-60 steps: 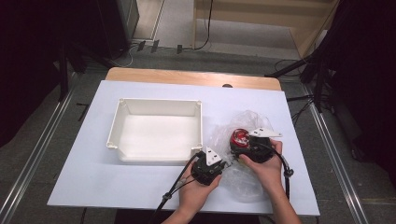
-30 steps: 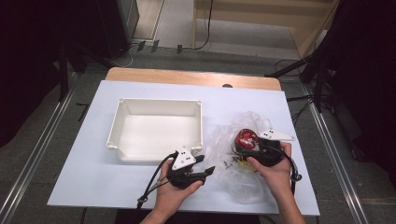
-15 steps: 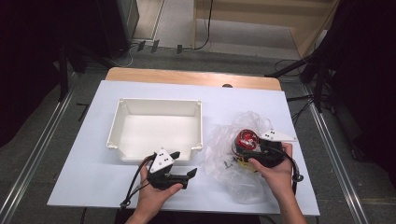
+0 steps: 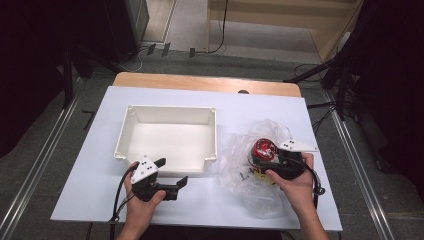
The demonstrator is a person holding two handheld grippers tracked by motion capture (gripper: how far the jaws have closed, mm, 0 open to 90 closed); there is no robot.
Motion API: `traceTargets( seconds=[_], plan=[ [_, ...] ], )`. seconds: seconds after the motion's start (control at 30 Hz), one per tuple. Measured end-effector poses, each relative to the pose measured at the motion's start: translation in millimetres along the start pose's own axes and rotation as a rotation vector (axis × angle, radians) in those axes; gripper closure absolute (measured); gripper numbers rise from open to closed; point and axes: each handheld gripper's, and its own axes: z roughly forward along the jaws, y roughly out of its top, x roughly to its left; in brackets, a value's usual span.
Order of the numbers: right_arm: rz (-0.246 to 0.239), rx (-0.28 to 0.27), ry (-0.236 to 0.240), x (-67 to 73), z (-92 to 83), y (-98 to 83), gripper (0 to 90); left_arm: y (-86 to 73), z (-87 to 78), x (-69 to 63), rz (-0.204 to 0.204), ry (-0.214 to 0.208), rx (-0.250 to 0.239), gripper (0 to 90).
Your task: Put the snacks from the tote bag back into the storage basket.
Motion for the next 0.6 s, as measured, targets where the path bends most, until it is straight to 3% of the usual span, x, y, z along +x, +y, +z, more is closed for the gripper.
traceTargets(
  seconds=[0.6],
  plan=[
    [0.006,-0.014,-0.009,-0.7,-16.3,13.9,25.5,-6.6,-30.0,30.5,-0.035,0.091,-0.029,0.9]
  ],
)
